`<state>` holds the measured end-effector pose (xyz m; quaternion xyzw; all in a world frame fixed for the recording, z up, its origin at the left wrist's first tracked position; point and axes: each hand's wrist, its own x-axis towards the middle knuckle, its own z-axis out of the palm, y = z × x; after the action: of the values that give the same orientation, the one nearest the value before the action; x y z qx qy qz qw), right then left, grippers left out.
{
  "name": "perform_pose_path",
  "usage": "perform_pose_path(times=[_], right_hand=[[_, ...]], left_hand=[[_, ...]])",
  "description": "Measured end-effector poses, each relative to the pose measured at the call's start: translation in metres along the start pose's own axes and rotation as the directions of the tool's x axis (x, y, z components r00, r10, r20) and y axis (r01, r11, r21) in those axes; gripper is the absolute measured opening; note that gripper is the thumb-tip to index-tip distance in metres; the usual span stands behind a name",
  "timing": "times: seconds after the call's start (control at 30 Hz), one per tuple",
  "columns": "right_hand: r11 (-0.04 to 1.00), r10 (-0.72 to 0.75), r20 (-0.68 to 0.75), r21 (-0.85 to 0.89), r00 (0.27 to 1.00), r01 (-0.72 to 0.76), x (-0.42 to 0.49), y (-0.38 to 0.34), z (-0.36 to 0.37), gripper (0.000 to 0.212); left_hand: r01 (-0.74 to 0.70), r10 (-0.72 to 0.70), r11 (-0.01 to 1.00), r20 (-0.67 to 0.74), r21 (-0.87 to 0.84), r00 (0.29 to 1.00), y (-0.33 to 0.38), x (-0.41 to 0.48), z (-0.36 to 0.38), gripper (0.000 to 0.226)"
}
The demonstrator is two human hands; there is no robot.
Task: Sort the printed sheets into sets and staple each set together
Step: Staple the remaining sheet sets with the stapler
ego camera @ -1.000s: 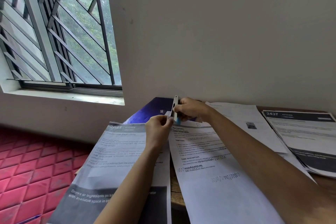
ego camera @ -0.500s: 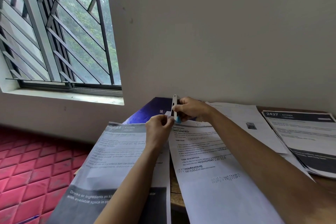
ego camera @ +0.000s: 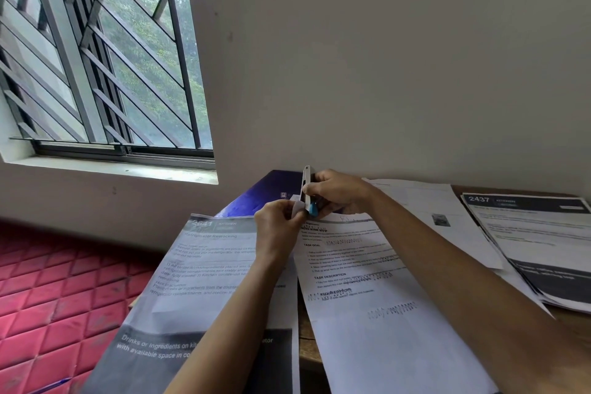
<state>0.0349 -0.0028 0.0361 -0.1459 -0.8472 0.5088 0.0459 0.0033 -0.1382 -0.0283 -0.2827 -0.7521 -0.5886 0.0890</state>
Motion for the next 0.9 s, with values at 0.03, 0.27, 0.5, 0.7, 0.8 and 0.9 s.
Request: perform_pose_path(times=[0.03, 0.27, 0.5, 0.7, 0.8, 0.9], right_hand=[[1.0, 0.002, 0.002, 0.003, 1.0, -0.002, -0.0002, -0.0001, 0.0, 0.03], [1.0, 0.0, 0.018, 0.019, 1.0, -0.001, -0.0049, -0.0013, 0.0, 0.028], [0.999, 0.003, 0.026, 0.036, 1.0, -0.004, -0.0044, -0.0005, 0.001, 0.031], [0.998, 0.006, 0.04, 0.057, 0.999, -0.009, -0.0048, 0.0008, 0.0015, 0.032], [0.998, 0.006, 0.049, 0.068, 0.999, -0.009, -0.0052, 0.0013, 0.0022, 0.03], [0.997, 0.01, 0.053, 0.078, 0.999, -0.014, -0.0058, 0.0014, 0.0024, 0.027]], left_hand=[[0.0, 0.0, 1.0, -0.004, 0.005, 1.0, -0.0004, 0.0004, 0.0002, 0.008], [0.023, -0.023, 0.999, -0.003, 0.022, 1.0, -0.002, 0.0019, 0.001, 0.01], [0.04, -0.04, 0.999, -0.01, 0.023, 0.999, -0.0016, 0.001, 0.0012, 0.012], [0.046, -0.046, 0.999, 0.007, 0.013, 0.999, 0.0014, -0.0015, 0.0007, 0.012], [0.059, -0.059, 0.998, -0.005, 0.026, 0.998, -0.0023, 0.0005, 0.0016, 0.013], [0.07, -0.07, 0.997, -0.004, 0.027, 0.998, -0.0026, 0.0006, 0.002, 0.013]])
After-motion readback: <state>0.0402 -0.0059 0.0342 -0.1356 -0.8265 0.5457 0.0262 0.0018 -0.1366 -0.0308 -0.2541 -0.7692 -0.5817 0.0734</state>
